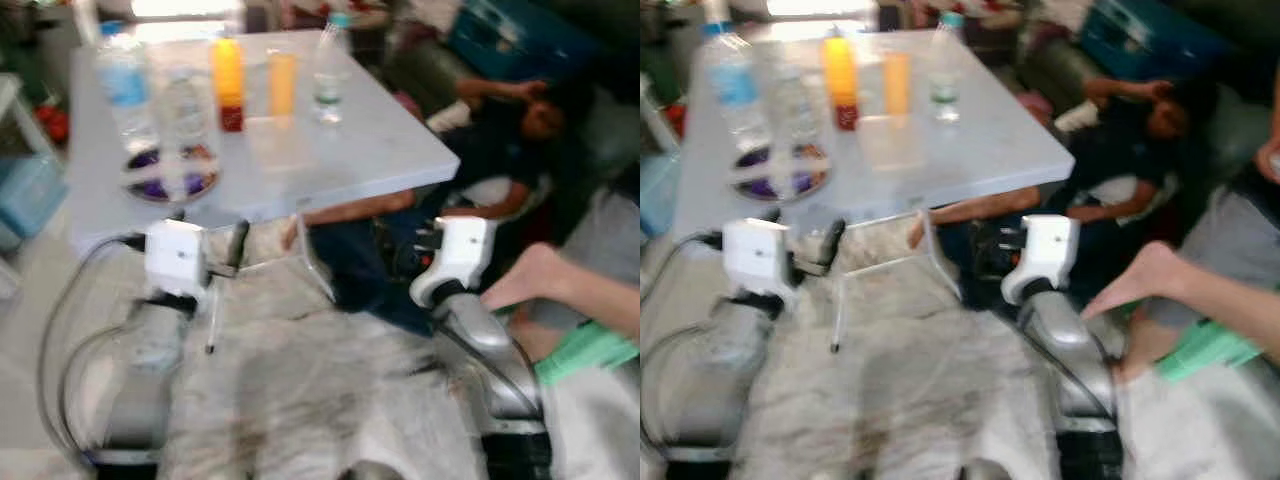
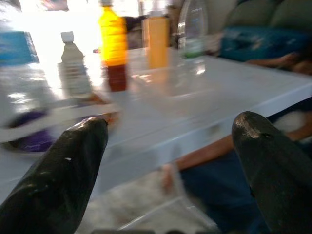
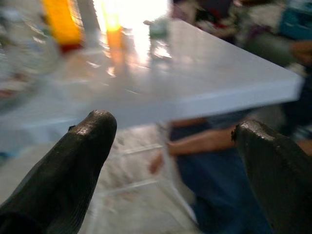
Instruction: Restocking fridge
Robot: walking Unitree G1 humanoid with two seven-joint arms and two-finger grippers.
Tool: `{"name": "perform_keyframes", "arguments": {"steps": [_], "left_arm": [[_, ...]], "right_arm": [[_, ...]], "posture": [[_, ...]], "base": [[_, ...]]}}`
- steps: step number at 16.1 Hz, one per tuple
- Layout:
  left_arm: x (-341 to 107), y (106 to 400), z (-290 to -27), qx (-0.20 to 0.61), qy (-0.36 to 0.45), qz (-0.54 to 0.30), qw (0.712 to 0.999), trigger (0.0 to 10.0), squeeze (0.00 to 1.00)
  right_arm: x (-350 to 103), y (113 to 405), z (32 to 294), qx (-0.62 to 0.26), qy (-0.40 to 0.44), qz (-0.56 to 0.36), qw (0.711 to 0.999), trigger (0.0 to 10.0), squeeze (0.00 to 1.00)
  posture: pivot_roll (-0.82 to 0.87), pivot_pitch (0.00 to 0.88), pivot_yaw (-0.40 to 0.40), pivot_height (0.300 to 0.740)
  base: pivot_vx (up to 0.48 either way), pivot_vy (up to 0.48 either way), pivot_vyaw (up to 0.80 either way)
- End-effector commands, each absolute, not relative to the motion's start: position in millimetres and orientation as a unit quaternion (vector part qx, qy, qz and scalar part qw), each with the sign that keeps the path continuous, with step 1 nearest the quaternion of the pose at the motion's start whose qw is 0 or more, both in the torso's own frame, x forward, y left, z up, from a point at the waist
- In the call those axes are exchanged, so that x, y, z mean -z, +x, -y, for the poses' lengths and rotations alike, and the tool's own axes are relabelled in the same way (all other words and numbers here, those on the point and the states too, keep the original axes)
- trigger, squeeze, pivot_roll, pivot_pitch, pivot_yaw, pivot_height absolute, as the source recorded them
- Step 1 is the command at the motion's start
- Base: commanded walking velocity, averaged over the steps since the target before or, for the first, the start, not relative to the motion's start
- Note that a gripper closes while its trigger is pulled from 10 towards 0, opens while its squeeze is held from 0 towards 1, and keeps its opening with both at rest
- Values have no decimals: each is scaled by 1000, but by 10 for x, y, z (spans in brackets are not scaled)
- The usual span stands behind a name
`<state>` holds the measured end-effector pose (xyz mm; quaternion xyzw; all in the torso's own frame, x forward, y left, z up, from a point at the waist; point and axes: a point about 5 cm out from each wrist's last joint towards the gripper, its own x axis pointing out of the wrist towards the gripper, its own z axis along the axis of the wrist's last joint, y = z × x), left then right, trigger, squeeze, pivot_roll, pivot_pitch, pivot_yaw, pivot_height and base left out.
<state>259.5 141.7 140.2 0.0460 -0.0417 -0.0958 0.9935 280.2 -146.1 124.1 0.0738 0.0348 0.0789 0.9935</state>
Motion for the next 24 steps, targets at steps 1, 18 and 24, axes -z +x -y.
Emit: {"name": "perform_keyframes", "arguments": {"steps": [1,18,24], "left_arm": [[-1400,2563,-1565,55,66,44,995,10000,0],[-1271,2344,-1874,-62,136,47,988,10000,0],[-1289,2420,-1839,-68,148,66,984,10000,0]], "right_arm": [[-1331,2805,1402,-90,80,-18,993,10000,0],[-1373,2737,1378,-147,59,27,987,10000,0],[-1375,2866,1402,-167,31,28,985,10000,0]], "posture": [[61,59,-75,740],[107,0,-106,740],[145,0,-207,740]], "base": [[0,454,0],[0,159,303],[0,0,0]]}}
